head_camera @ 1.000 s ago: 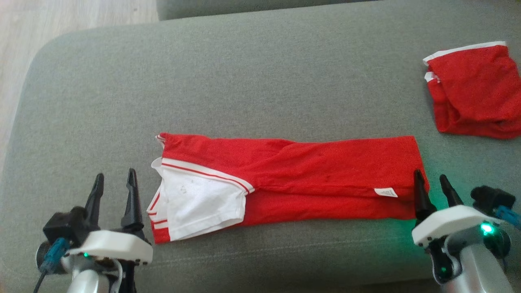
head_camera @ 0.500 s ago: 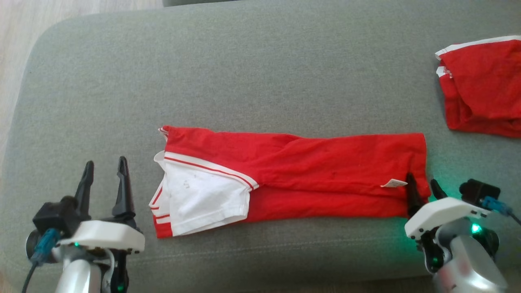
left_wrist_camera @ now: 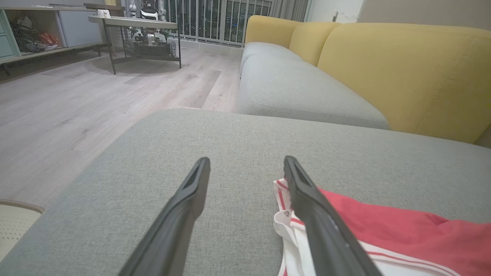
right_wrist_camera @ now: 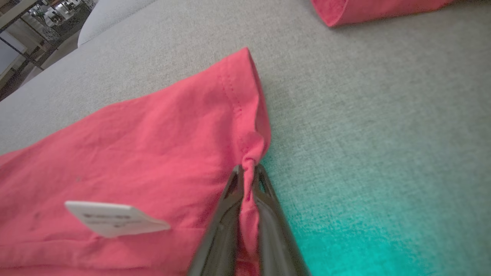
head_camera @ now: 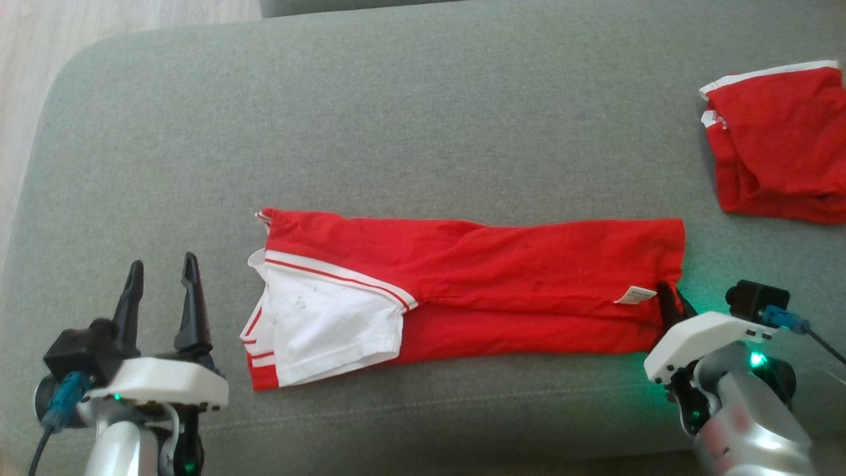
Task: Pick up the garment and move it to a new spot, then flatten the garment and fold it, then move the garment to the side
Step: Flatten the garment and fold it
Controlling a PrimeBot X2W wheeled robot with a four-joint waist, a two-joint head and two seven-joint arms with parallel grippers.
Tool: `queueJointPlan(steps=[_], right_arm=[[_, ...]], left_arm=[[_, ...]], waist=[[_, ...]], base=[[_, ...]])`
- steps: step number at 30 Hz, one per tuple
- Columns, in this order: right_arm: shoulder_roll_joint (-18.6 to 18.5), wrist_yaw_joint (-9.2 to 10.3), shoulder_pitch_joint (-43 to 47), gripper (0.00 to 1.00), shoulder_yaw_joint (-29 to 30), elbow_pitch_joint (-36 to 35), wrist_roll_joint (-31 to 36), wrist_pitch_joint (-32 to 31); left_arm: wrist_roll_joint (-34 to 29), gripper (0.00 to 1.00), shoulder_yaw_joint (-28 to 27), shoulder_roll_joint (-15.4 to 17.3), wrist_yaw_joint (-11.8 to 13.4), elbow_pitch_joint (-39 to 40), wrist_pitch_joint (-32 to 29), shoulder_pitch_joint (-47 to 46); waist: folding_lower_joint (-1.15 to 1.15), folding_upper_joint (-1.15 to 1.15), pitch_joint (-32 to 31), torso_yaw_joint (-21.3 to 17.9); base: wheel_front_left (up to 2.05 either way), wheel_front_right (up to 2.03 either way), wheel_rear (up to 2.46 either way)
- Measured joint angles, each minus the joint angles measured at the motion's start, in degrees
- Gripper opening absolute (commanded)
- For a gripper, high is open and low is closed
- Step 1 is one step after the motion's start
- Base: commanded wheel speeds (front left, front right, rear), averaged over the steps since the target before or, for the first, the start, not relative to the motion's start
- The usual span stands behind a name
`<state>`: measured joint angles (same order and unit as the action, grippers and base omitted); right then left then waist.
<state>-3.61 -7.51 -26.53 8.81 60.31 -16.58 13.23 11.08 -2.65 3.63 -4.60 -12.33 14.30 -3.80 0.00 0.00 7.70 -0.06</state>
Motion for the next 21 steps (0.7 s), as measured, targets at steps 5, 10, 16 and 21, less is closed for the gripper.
queueJointPlan(steps=[5, 10, 16, 21], right_arm=[[0.52, -0.01, -0.23, 0.0, 4.86, -0.59, 7.1, 0.14], [-0.79, -0.01, -0.58, 0.0, 10.32, -3.31, 14.68, -0.81], [-2.87, -0.01, -1.14, 0.0, 17.71, -10.67, 22.76, -5.52], [-1.34, 0.0, -0.92, 0.0, 18.5, -15.35, 25.99, -9.44]], left_arm=[[-0.42, 1.0, -0.2, -0.29, -0.47, -0.16, 0.01, 0.01], [-0.44, 1.0, -0.2, -0.52, -0.52, -0.6, 0.0, 0.02], [-0.44, 1.0, -0.25, -0.85, -0.53, -0.67, 0.0, 0.09], [-0.4, 1.0, -0.19, -0.93, -0.54, -0.73, 0.0, 0.11]], waist=[[0.0, 0.0, -0.71, -0.15], [0.0, 0.0, -1.58, 0.01], [0.0, 0.0, -2.18, 0.3], [0.0, 0.0, -2.55, 0.56]], base=[[0.0, 0.0, 0.0], [0.0, 0.0, 0.0], [0.0, 0.0, 0.0], [0.0, 0.0, 0.0]])
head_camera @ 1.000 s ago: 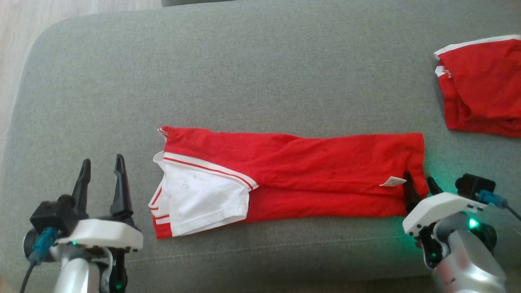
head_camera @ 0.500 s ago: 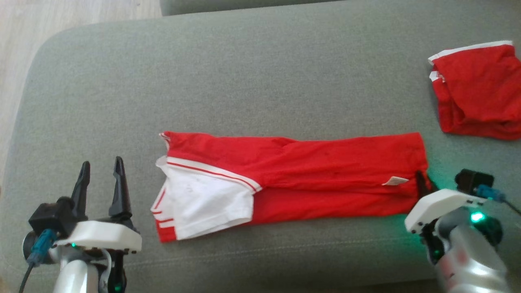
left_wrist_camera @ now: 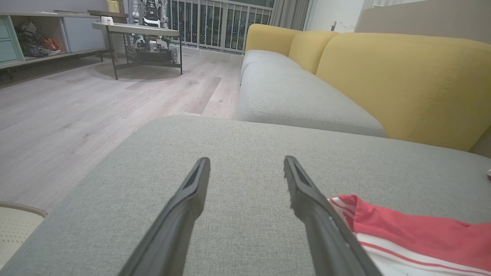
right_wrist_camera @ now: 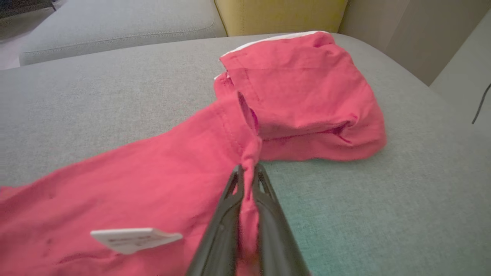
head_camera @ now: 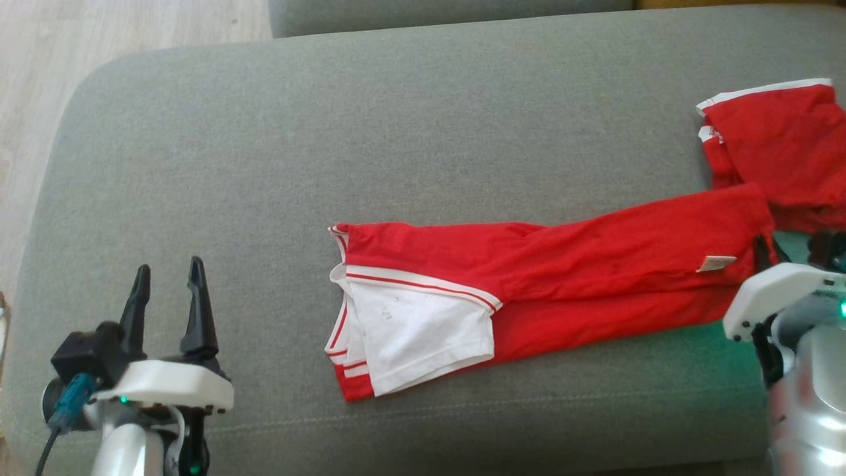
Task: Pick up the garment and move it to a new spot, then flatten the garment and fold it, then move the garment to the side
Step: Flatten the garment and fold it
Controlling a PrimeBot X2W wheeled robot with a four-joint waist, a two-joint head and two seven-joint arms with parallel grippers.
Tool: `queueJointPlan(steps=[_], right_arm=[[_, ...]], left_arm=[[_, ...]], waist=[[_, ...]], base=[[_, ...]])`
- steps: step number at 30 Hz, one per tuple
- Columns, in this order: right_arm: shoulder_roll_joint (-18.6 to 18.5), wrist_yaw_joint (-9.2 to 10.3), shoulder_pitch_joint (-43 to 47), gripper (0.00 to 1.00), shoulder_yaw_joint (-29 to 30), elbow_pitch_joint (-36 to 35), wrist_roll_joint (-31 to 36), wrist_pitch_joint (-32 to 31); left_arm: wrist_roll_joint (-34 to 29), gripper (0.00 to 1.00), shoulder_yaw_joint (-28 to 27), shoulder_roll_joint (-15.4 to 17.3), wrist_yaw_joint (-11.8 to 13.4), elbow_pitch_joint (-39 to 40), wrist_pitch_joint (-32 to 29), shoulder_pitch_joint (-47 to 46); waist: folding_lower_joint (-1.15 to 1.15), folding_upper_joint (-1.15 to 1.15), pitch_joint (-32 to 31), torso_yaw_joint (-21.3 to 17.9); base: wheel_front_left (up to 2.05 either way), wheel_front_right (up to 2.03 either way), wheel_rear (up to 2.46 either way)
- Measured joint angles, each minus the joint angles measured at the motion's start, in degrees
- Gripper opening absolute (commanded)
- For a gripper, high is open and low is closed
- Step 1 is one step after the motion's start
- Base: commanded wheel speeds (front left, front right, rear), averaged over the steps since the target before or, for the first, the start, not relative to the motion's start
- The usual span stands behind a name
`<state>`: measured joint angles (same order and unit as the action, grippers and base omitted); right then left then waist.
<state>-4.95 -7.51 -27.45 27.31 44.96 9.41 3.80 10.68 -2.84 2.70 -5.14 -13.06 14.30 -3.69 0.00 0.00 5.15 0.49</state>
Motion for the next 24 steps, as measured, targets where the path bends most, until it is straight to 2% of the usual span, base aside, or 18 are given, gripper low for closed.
queueJointPlan(steps=[3, 12, 20, 24], right_arm=[[0.78, 0.0, 0.19, 0.0, -0.73, -1.33, -0.88, -0.97], [1.78, 0.0, 5.05, 0.0, -11.34, -10.25, -9.66, -9.15], [1.8, 0.0, 9.18, 0.0, -23.81, -21.52, -28.98, -17.55], [1.81, 0.01, 10.81, 0.0, -27.85, -24.8, -40.07, -19.02]], left_arm=[[0.09, 1.0, 0.08, -0.03, 0.01, -0.07, 0.0, 0.0], [0.08, 1.0, 0.11, -0.18, 0.03, -0.52, 0.0, 1.13], [0.25, 1.0, 0.25, -0.19, 0.09, -0.77, 0.0, 2.31], [0.68, 1.0, 0.6, -0.2, 0.19, -0.87, 0.01, 2.36]], waist=[[0.0, 0.0, -0.25, 0.0], [0.0, 0.0, -2.82, -0.03], [0.0, 0.0, -5.02, 0.01], [0.0, 0.0, -5.61, 0.39]], base=[[0.0, 0.0, 0.0], [0.0, 0.0, 0.0], [0.0, 0.0, 0.0], [0.0, 0.0, 0.0]])
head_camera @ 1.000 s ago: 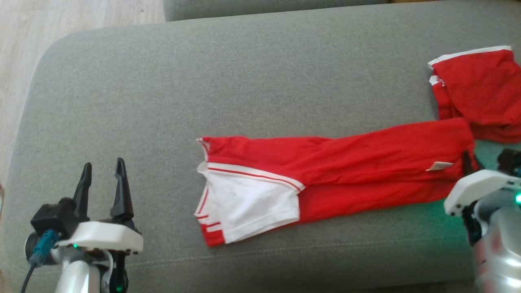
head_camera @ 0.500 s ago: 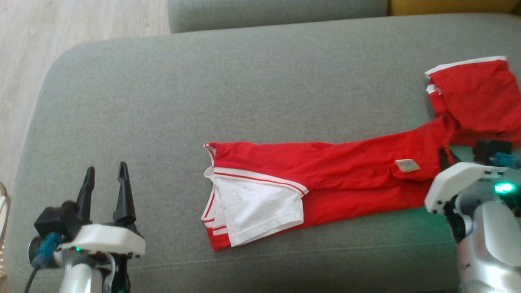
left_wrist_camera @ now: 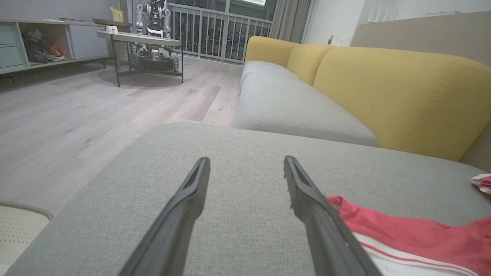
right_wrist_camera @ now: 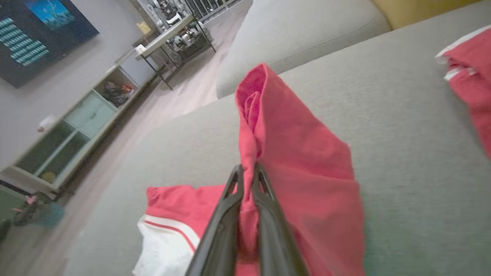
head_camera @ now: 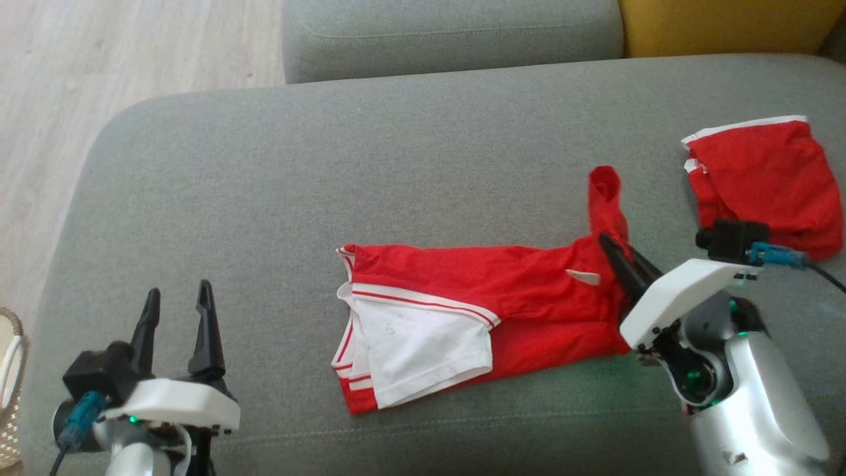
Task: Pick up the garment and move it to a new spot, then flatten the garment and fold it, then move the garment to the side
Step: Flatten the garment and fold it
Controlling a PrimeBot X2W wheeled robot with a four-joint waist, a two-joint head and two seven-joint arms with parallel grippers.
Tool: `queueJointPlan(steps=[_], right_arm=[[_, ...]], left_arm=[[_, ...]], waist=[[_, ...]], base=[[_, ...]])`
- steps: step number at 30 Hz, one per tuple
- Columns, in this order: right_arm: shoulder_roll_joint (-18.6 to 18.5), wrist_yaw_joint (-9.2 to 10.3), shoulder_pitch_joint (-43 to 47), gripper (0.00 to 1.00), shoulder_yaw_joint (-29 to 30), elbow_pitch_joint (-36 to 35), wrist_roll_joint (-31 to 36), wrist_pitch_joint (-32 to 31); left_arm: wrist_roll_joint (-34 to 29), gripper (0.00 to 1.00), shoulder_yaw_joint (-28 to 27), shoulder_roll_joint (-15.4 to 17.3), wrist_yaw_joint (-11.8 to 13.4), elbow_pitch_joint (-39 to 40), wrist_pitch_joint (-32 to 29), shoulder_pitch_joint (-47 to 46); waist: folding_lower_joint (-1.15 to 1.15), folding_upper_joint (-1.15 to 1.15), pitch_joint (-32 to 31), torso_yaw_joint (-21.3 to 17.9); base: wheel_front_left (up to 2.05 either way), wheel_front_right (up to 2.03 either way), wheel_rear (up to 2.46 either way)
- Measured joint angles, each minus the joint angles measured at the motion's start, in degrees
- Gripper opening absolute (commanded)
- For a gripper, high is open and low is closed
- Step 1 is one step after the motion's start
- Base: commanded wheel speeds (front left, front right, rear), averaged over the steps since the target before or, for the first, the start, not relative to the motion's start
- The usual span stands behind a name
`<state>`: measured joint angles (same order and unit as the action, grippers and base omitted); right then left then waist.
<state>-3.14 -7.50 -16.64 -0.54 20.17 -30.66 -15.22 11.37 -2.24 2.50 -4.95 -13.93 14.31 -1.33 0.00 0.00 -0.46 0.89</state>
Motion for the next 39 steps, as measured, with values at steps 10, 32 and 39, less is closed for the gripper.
queueJointPlan(steps=[10, 32, 39], right_arm=[[-0.05, 0.0, 0.75, 0.0, -13.26, 1.81, -19.58, 4.88], [-0.48, 0.0, -12.57, 0.0, -45.17, 22.36, -49.03, 24.91], [-0.67, 0.01, -17.33, 0.0, -54.19, 26.24, -56.26, 27.93]], left_arm=[[0.98, 1.0, 1.57, 0.0, 0.48, -0.22, -0.01, 0.65], [2.49, 1.0, 4.19, 0.0, 1.27, -1.43, 0.0, 0.55], [3.01, 1.0, 4.65, 0.0, 1.44, -1.62, -0.01, -0.34]], waist=[[0.0, 0.0, 0.03, 2.56], [0.0, 0.0, 3.79, 10.15], [0.0, 0.0, 5.45, 10.85]], base=[[0.0, 0.0, 0.0], [0.0, 0.0, 0.0], [0.0, 0.0, 0.0]])
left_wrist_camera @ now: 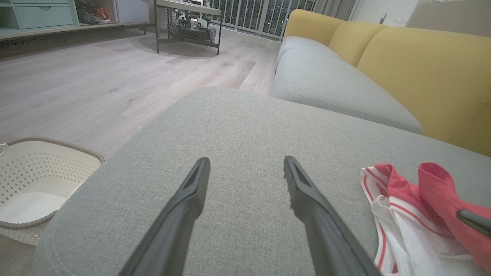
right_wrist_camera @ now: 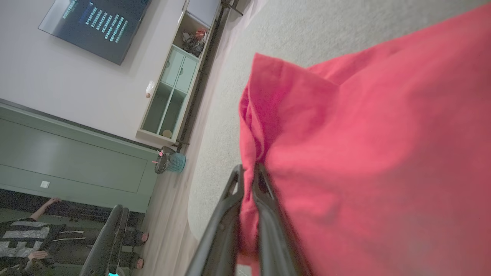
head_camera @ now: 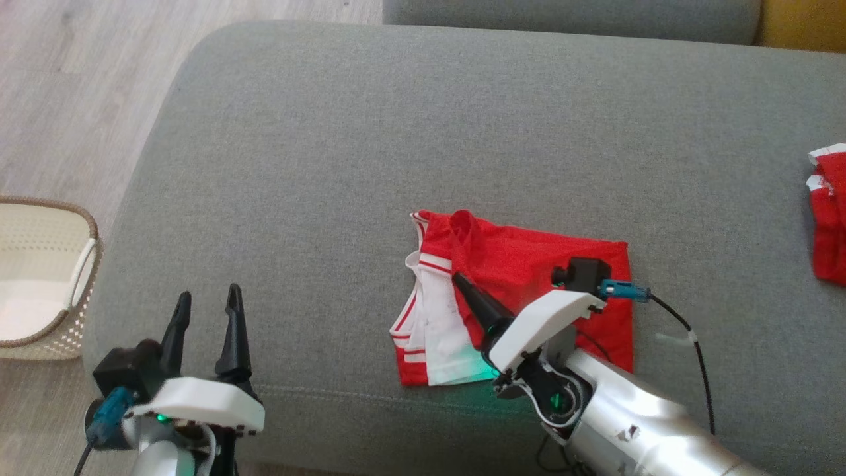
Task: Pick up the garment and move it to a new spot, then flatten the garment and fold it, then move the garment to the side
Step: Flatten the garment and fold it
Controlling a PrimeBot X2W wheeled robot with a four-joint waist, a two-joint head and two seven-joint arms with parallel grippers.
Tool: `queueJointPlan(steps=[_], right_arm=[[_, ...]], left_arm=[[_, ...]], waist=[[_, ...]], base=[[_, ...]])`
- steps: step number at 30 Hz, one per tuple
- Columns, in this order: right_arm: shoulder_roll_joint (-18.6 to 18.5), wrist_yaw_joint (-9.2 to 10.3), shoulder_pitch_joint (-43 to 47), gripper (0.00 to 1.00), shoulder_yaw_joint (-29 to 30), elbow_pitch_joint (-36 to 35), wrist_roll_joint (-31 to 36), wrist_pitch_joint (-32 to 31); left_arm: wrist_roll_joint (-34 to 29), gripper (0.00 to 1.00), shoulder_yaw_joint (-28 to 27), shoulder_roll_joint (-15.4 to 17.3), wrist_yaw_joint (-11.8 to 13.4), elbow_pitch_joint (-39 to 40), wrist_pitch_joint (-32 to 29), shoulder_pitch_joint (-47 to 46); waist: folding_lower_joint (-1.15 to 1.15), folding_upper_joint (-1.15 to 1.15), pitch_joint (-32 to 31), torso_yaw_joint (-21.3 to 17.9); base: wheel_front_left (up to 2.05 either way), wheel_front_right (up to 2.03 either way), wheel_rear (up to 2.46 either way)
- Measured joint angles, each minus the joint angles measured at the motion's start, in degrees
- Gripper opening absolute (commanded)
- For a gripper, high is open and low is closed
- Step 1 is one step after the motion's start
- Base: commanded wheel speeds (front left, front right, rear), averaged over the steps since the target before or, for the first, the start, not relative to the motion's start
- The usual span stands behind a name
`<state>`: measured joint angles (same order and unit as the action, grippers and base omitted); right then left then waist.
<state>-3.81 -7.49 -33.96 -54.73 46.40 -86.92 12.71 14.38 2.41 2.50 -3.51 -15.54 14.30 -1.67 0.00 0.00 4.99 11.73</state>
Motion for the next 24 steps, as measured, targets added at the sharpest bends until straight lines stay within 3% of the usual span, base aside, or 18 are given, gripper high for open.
queueJointPlan(steps=[3, 4, 5, 6, 12, 16, 21, 24], right_arm=[[-0.08, 0.0, -0.93, 0.0, -2.67, 0.1, -2.41, 0.48], [-0.03, -0.01, -1.32, 0.1, -4.03, 0.35, -3.25, 0.6], [-0.03, 0.0, -1.74, 0.87, -5.26, 0.73, -4.04, 0.68], [-0.04, -0.01, -2.05, 1.0, -6.04, 0.91, -5.02, 0.98], [-0.03, -0.01, -4.39, 1.0, -9.76, 1.24, -10.67, 1.52], [0.01, -0.01, -6.51, 1.0, -8.23, 3.15, -10.72, 1.52], [0.11, -0.01, -9.59, 1.0, -2.79, 7.87, -1.22, 1.53], [-0.91, -0.01, -12.51, 1.0, 4.37, 11.35, 12.02, 1.53]], left_arm=[[0.0, 1.0, 0.13, 0.0, 0.0, -0.14, 0.0, -0.24], [0.0, 1.0, 0.13, 0.0, 0.0, -0.31, 0.0, -0.32], [0.0, 1.0, 0.13, 0.0, 0.01, -0.51, 0.0, -0.42], [0.0, 1.0, 0.16, 0.0, 0.01, -0.62, 0.0, -0.51], [-0.01, 1.0, 0.21, -0.01, 0.07, -0.9, 0.01, -1.23], [-0.09, 1.0, -0.1, -0.01, 0.08, -0.88, 0.0, -1.21], [-0.09, 1.0, -0.47, -0.01, 0.51, -0.43, 0.0, -0.77], [-0.08, 1.0, -0.65, -0.01, 0.56, 0.53, 0.0, -0.7]], waist=[[0.0, 0.0, 0.3, 0.0], [0.0, 0.0, 0.41, -0.05], [0.0, 0.0, 0.48, -0.13], [0.0, 0.0, 0.5, -0.21], [0.0, 0.0, 0.09, -1.16], [0.0, 0.0, -0.68, -2.37], [0.0, 0.0, -2.2, -4.37], [0.0, 0.0, -3.26, -6.31]], base=[[0.0, 0.0, 0.0], [0.0, 0.0, 0.0], [0.0, 0.0, 0.0], [0.0, 0.0, 0.0], [0.0, 0.0, 0.0], [0.0, 0.0, 0.0], [0.0, 0.0, 0.0], [0.0, 0.0, 0.0]])
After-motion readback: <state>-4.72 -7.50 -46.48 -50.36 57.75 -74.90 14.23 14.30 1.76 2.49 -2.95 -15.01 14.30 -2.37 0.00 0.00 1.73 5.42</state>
